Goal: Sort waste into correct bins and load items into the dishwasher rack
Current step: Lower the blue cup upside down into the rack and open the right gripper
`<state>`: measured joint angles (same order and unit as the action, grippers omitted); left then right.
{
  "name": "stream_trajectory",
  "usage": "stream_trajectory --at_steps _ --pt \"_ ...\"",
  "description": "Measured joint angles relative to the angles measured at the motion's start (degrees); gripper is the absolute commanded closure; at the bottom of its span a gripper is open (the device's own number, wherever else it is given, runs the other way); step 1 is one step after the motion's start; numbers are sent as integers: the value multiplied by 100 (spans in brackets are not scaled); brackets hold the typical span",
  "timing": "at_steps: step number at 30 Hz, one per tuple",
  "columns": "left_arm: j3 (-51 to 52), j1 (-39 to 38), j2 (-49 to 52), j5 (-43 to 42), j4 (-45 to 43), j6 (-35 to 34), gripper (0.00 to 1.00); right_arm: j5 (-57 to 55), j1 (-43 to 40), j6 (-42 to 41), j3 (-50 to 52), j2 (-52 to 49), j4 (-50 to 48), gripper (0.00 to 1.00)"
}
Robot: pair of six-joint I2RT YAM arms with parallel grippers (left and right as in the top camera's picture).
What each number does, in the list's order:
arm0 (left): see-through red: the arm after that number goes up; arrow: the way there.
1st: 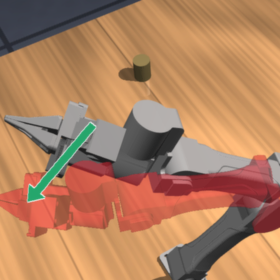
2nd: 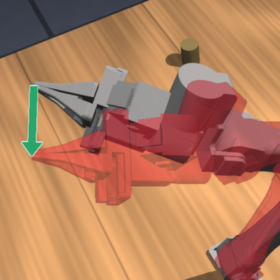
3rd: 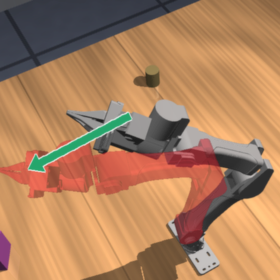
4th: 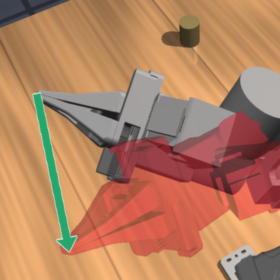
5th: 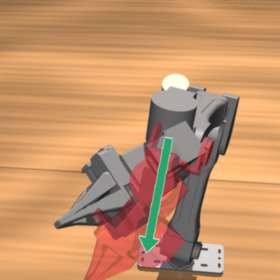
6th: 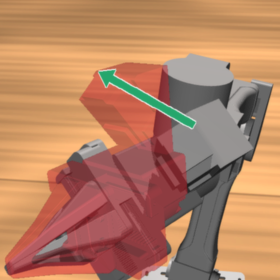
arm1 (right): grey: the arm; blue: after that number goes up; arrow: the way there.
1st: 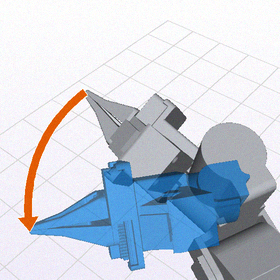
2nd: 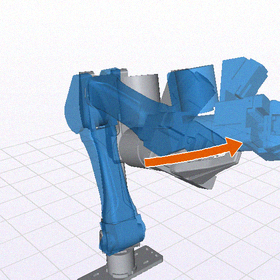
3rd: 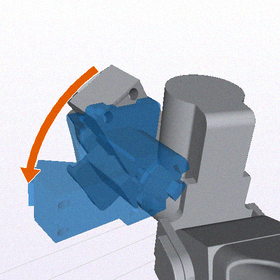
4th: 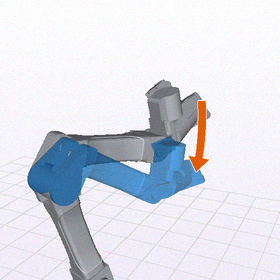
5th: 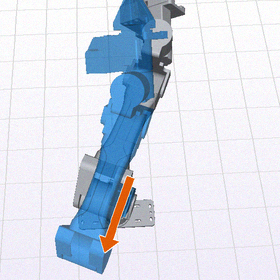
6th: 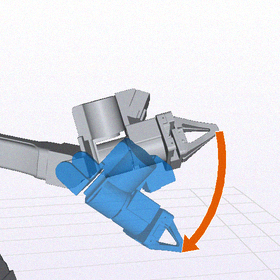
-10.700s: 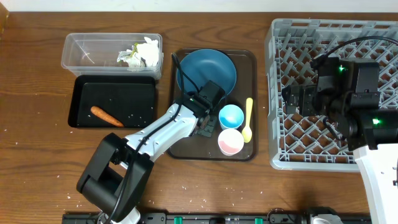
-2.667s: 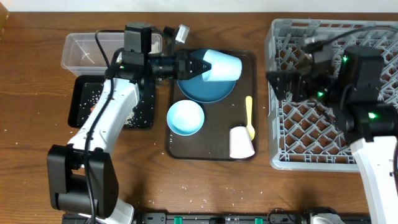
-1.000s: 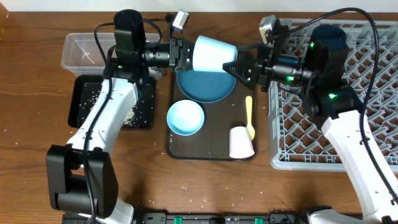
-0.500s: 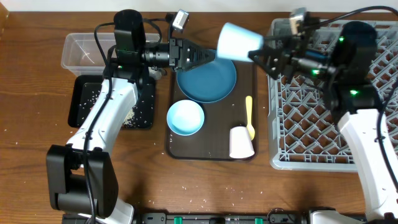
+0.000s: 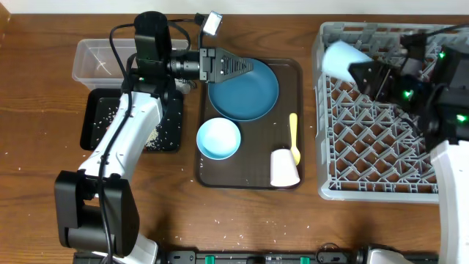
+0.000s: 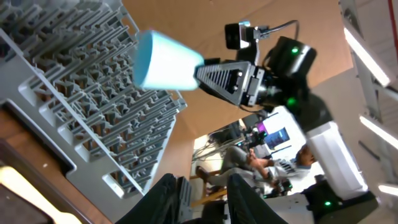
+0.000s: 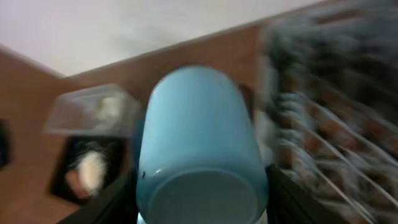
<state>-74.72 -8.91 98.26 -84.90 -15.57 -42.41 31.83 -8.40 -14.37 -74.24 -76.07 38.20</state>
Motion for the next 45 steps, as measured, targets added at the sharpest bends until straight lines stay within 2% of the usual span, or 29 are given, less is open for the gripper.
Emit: stream_trajectory --at_steps 9,14,19,24,27,41,43,45 --pt "109 0 0 92 136 796 70 -2122 0 151 -1047 369 2503 65" --pt "149 4 0 824 1467 1169 70 -2743 0 160 -1051 199 3543 64" --pt "212 13 0 2393 3095 1543 69 -2986 0 162 -1049 -168 4085 64" --pt "219 13 0 3821 3856 1751 69 -3091 0 162 -1049 -472 4249 64" --pt "219 13 0 4308 4013 1867 69 -3167 0 162 -1049 -671 4253 65" --pt "219 13 0 5093 4207 2135 69 -3261 131 162 -1040 -1934 4203 61" --pt "219 13 0 5145 4238 2151 69 -3281 136 162 -1038 -2085 4164 58" --pt "219 13 0 5200 4236 2153 69 -3283 138 162 -1034 -2221 4120 49"
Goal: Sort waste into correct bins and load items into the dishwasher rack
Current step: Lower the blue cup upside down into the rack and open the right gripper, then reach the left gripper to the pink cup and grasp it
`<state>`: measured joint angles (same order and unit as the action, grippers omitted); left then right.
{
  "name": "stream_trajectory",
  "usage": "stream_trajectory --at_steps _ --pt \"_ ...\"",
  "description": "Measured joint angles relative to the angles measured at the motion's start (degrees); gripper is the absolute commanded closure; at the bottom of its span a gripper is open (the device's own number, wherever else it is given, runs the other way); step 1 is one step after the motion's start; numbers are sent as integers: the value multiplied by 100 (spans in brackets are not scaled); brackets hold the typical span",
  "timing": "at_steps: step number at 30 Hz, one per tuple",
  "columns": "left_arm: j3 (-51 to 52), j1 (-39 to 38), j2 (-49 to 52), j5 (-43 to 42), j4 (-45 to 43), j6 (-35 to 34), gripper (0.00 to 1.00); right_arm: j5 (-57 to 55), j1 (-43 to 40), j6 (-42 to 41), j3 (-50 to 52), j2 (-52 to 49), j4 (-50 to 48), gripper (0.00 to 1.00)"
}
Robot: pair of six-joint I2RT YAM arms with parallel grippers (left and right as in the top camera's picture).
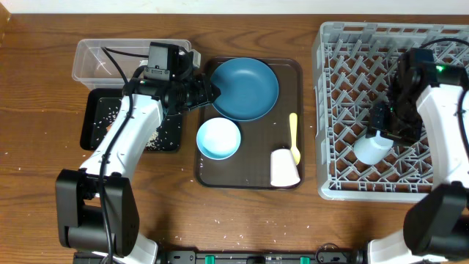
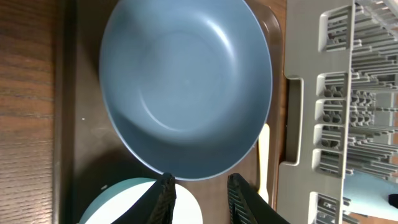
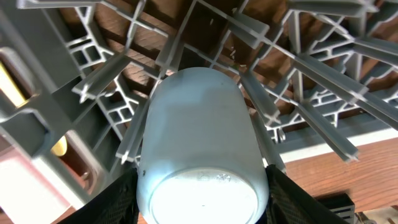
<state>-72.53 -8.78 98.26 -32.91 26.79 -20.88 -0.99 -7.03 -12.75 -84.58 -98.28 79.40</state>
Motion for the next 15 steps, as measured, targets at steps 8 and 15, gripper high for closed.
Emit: stream_trajectory --at_steps 8,15 --pt "0 0 0 61 11 98 64 -13 20 31 81 -313 -72 17" --pt "-4 -2 -2 133 210 332 64 15 31 37 26 -302 -42 13"
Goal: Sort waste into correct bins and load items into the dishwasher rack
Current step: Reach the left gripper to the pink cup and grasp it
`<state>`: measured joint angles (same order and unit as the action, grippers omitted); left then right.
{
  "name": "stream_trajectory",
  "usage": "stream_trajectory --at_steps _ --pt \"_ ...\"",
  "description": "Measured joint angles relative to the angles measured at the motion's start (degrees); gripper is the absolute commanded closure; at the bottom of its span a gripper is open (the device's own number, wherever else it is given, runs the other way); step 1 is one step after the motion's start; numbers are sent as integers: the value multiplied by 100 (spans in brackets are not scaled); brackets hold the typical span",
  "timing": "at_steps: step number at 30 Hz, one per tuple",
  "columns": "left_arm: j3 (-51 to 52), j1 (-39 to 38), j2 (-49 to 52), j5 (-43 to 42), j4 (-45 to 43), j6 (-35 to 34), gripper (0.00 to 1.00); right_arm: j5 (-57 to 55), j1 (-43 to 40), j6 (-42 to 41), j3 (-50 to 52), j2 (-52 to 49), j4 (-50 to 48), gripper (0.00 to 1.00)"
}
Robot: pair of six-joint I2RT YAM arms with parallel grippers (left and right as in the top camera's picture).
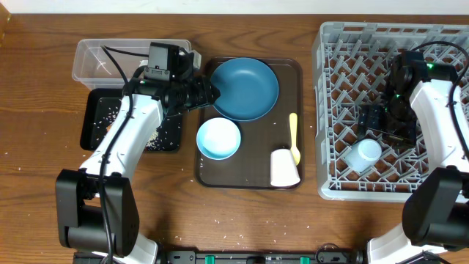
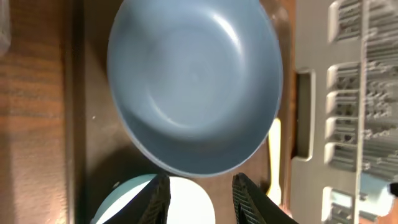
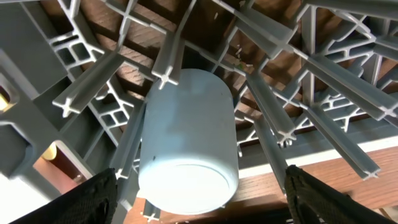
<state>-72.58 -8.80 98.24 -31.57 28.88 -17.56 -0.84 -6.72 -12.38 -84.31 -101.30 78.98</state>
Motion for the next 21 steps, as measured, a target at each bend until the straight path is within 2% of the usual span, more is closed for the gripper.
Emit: stream_trajectory --at_steps 3,8,14,21 --pt "-15 -52 -70 284 459 208 64 125 0 92 -229 57 33 8" --pt "-61 -459 -553 944 1123 498 64 455 0 308 -800 428 -50 8" --pt "-221 -1753 -909 1827 1768 804 57 686 0 422 -1021 977 -289 8" --pt "-105 -3401 -809 2601 2074 1036 54 743 0 461 -1023 962 -297 10"
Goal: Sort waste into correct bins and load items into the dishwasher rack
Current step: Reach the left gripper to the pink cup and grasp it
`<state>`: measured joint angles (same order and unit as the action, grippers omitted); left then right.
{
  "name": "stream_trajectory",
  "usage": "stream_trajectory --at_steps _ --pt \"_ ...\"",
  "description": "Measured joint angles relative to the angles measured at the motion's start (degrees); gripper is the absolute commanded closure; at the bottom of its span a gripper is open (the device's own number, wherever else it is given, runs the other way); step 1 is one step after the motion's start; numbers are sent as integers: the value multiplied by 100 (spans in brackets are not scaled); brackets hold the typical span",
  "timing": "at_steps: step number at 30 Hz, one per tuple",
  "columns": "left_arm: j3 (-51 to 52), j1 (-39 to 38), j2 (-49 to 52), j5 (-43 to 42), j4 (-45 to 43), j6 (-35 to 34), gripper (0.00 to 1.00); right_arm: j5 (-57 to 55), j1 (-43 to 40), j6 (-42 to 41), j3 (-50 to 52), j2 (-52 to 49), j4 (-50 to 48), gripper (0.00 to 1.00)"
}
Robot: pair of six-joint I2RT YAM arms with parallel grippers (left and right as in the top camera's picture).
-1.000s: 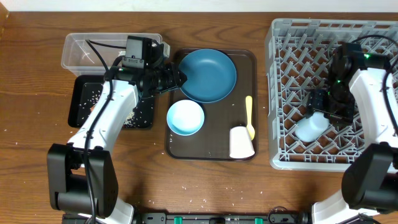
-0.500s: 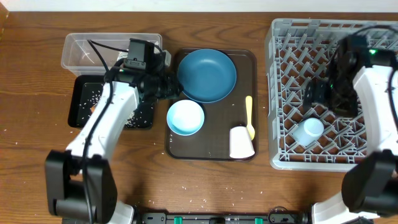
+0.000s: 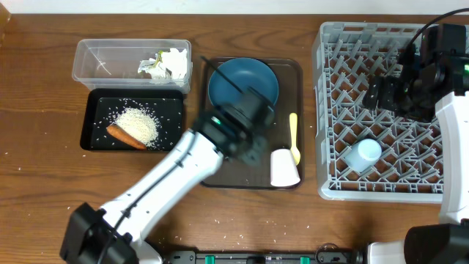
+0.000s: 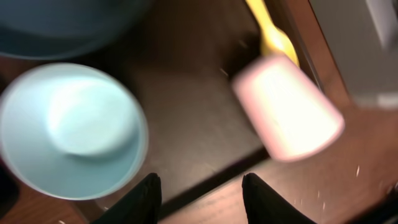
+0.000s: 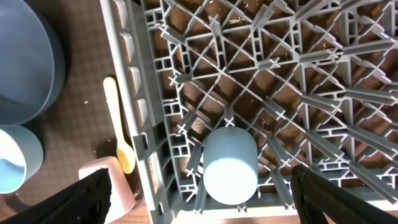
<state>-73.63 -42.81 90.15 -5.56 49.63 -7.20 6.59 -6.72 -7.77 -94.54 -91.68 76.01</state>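
Observation:
A light blue cup (image 5: 230,165) lies bottom-up in the grey dishwasher rack (image 3: 330,110), near its front (image 3: 364,154). My right gripper (image 5: 200,190) hangs open high above it, toward the rack's back (image 3: 382,95). On the brown tray (image 3: 293,70) are a big blue bowl (image 3: 245,84), a yellow spoon (image 3: 294,136) and a pink cup (image 3: 284,169) on its side. My left gripper (image 4: 202,202) is open over the tray's front, between the small light blue bowl (image 4: 71,130) and the pink cup (image 4: 289,112). My left arm hides that small bowl in the overhead view.
A clear bin (image 3: 132,59) with crumpled paper stands at the back left. In front of it a black tray (image 3: 95,125) holds rice and an orange piece. The rack's tines rise around the cup. Crumbs dot the wooden table (image 3: 44,183).
My left gripper has gone from the big blue bowl's left rim to over the tray's front, and its fingers stand wider apart. My right gripper has risen away from the cup in the rack.
At first my right gripper held the light blue cup above the rack's back left corner, with my left gripper by the big bowl. Then the cup was down among the tines at the rack's front, then let go. Now both grippers are open and elsewhere.

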Motion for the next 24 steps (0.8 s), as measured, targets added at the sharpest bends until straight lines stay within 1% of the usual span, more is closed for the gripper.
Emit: stream_trajectory --at_steps 2,6,11,15,18,24 --pt "72 -411 2 149 22 0 51 7 0 22 0 0 0 10" --pt "234 -999 2 350 -48 17 45 9 0 44 0 0 2 11" --pt "546 -1637 9 695 -535 136 35 15 0 61 0 0 7 11" --pt "789 -2068 26 929 -1115 463 30 35 0 61 0 0 76 11" --pt "879 -2225 140 1102 -1394 713 29 48 0 63 0 0 116 11" --pt "931 -2247 492 1357 -1458 1270 29 50 0 63 0 0 210 11"
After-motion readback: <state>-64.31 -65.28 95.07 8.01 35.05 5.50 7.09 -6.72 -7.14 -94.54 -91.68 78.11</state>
